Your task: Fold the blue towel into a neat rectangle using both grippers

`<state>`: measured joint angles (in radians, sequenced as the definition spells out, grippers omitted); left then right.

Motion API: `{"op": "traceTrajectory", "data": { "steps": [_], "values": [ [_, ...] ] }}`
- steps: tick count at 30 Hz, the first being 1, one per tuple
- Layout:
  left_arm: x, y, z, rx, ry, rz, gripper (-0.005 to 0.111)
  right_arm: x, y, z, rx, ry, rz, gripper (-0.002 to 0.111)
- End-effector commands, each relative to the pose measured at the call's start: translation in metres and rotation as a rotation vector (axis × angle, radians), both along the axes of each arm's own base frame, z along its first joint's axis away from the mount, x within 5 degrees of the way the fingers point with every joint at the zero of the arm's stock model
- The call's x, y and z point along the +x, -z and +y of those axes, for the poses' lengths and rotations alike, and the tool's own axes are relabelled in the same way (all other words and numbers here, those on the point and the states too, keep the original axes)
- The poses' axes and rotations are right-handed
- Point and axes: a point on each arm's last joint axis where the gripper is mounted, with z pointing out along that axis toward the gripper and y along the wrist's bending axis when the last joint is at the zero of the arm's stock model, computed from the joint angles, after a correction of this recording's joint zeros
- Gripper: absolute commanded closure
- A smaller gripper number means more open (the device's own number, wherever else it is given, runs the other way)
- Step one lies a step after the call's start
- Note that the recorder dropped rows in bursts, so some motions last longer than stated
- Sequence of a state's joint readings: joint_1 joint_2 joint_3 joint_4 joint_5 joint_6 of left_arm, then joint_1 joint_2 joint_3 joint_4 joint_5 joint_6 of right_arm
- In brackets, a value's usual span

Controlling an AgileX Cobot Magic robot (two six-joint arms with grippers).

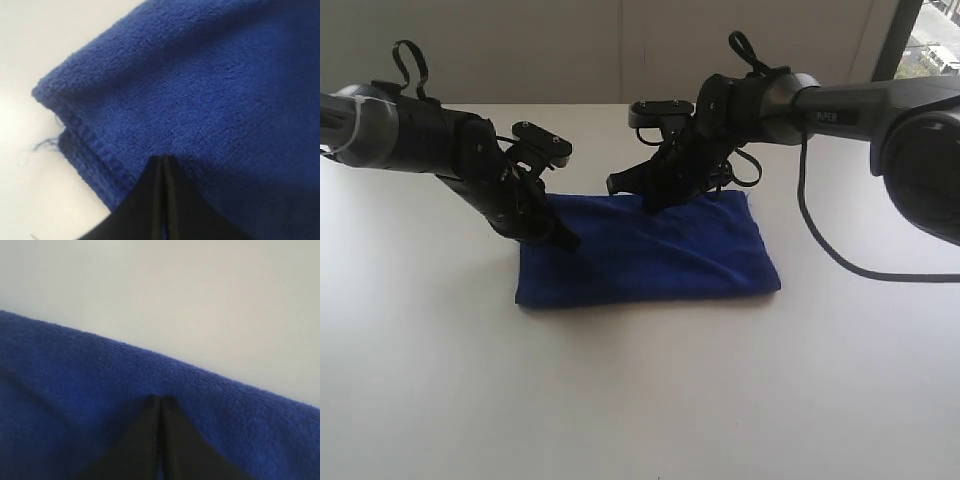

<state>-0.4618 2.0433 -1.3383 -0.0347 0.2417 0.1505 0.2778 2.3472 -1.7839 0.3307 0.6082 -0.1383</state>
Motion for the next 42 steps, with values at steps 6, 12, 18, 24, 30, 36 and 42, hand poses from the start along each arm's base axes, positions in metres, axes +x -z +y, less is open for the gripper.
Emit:
{"op": "traceTrajectory", "data": {
  "steps": [6, 12, 18, 24, 30, 36, 42],
  "values": [
    [-0.014, 0.004, 0.005, 0.109, 0.16, 0.103, 0.107, 0.0, 0.009, -0.002, -0.002, 0.025, 0.023, 0.108],
    [-0.011, -0.029, 0.005, 0.073, 0.177, -0.035, 0.107, 0.0, 0.009, -0.002, -0.001, 0.029, 0.023, 0.108],
    [-0.004, -0.02, -0.002, 0.058, 0.185, -0.106, 0.107, 0.0, 0.009, -0.002, 0.001, 0.029, 0.025, 0.108],
    [-0.015, 0.004, -0.016, 0.104, 0.265, -0.01, 0.107, 0.0, 0.009, -0.001, 0.002, 0.029, 0.028, 0.108],
    [-0.028, -0.002, -0.012, 0.161, 0.349, 0.089, 0.107, 0.001, 0.009, -0.002, 0.011, 0.053, 0.023, 0.108],
    [-0.033, -0.001, -0.01, 0.188, 0.393, 0.138, 0.107, 0.001, 0.009, -0.002, 0.015, 0.061, 0.02, 0.108],
    [-0.029, -0.013, -0.012, 0.162, 0.374, 0.057, 0.107, 0.003, -0.001, -0.002, 0.023, 0.065, -0.013, 0.108]
  ]
}}
